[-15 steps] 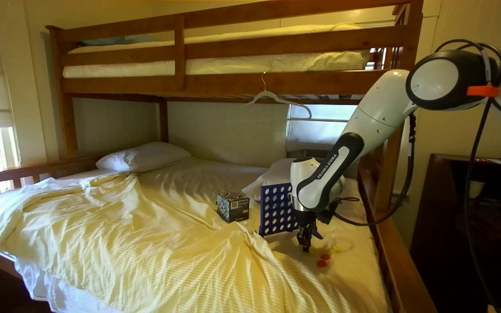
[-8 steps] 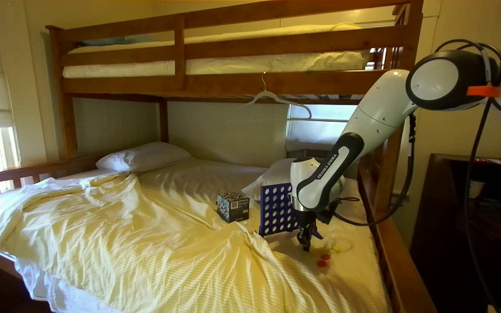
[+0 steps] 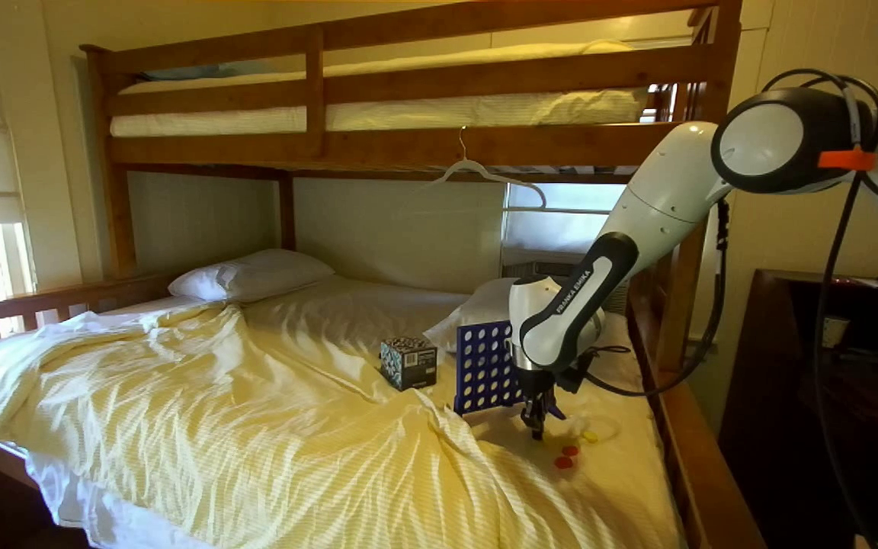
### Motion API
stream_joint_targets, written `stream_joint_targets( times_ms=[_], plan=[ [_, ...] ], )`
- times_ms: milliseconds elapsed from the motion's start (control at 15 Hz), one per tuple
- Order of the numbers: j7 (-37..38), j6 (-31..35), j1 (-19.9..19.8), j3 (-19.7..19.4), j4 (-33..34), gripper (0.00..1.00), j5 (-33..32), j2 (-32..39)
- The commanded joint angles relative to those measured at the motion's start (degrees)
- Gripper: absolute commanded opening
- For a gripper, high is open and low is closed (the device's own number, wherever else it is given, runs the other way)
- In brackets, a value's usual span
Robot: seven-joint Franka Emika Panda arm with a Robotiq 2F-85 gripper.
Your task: Pick up the orange circle and put it in the blue object
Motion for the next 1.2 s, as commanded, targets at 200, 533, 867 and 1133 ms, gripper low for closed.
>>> stream_joint_targets(
  times_ms=[200, 533, 867, 1133],
  plan=[
    [-2.6, 1.9, -3.0, 2.0, -3.1, 0.01, 3.0, -3.7],
    [-4.0, 2.0, -6.9, 4.6, -6.6, 0.01, 10.6, -8.5],
    [-4.7, 1.3, -8.7, 6.0, -9.9, 0.01, 17.5, -13.4],
    [-4.6, 1.0, -9.6, 7.4, -12.9, 0.01, 26.2, -18.2]
  ],
)
